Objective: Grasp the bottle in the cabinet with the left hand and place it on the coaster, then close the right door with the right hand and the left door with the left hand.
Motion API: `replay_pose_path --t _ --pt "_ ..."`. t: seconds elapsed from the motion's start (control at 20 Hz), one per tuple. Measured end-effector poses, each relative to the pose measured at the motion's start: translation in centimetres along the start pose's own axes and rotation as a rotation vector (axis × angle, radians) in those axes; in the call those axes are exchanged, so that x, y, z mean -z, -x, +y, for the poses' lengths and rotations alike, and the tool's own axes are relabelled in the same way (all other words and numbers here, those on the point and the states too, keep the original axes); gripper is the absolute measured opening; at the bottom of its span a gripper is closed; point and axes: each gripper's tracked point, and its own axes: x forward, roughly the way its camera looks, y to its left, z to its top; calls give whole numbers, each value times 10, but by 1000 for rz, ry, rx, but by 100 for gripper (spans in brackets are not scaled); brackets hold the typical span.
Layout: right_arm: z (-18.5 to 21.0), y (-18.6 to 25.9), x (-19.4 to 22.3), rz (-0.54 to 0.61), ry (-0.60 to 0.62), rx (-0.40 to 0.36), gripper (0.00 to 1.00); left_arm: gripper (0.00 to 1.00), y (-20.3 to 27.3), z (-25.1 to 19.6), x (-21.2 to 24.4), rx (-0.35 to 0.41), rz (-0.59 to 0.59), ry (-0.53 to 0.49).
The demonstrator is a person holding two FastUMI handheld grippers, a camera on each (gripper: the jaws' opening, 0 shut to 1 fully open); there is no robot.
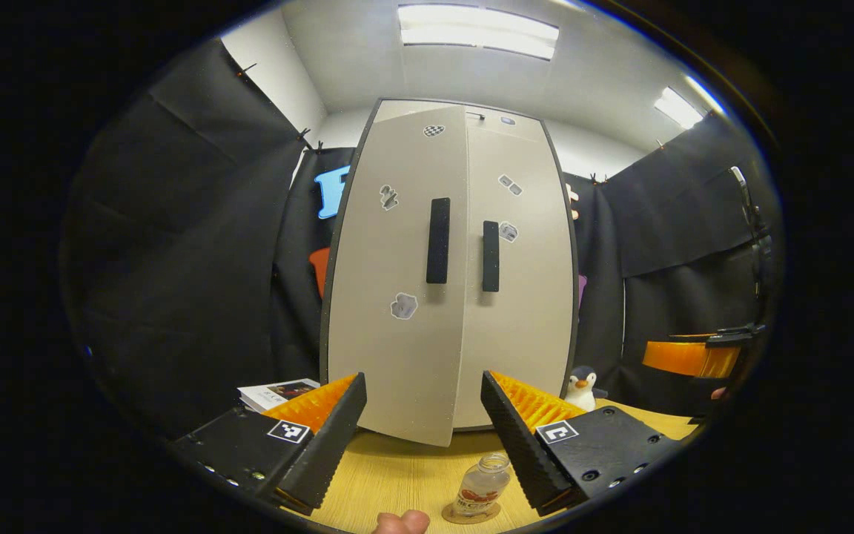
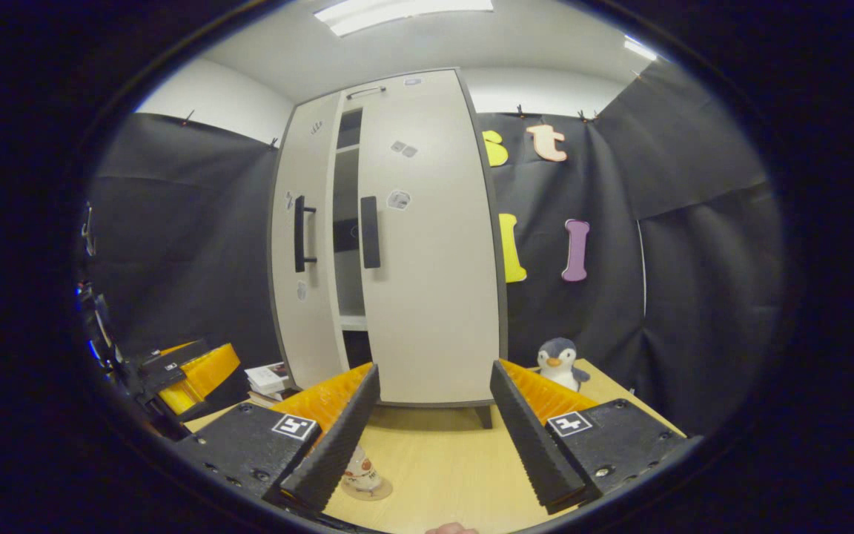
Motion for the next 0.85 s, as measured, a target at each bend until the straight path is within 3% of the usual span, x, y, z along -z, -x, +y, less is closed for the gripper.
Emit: replay_pose_path --t 0.05,0.1,0.15,0.2,0.3,0.35,0.4,0.45,0.5,0.6,0.85 --pt "-1 1 0 2 -8 3 98 99 1 0 1 -3 1 -1" --pt "-1 2 2 5 -13 4 98 95 1 0 1 -5 2 2" --pt "-2 3 2 5 -16 6 94 95 2 0 2 -5 4 6" --pt "-3 5 2 4 -17 9 98 99 4 -1 0 -4 3 10" --pt "-4 8 0 -2 -17 14 94 95 6 -1 -1 -3 3 8" --pt "-5 9 -1 -3 -17 15 98 99 6 -1 -2 -4 5 4" --pt "-5 9 -1 -3 -19 15 94 99 7 -2 -2 -5 7 0" --pt "-4 11 -1 -4 -19 15 98 95 8 -1 -2 -9 7 -1" --pt "-4 12 -2 -7 -20 14 94 95 8 -1 -2 -10 6 1" --pt "-3 15 -2 -6 -18 12 98 99 10 -1 -3 -16 6 9" --pt "-2 18 -6 -16 -12 7 98 95 14 1 -6 -19 8 12"
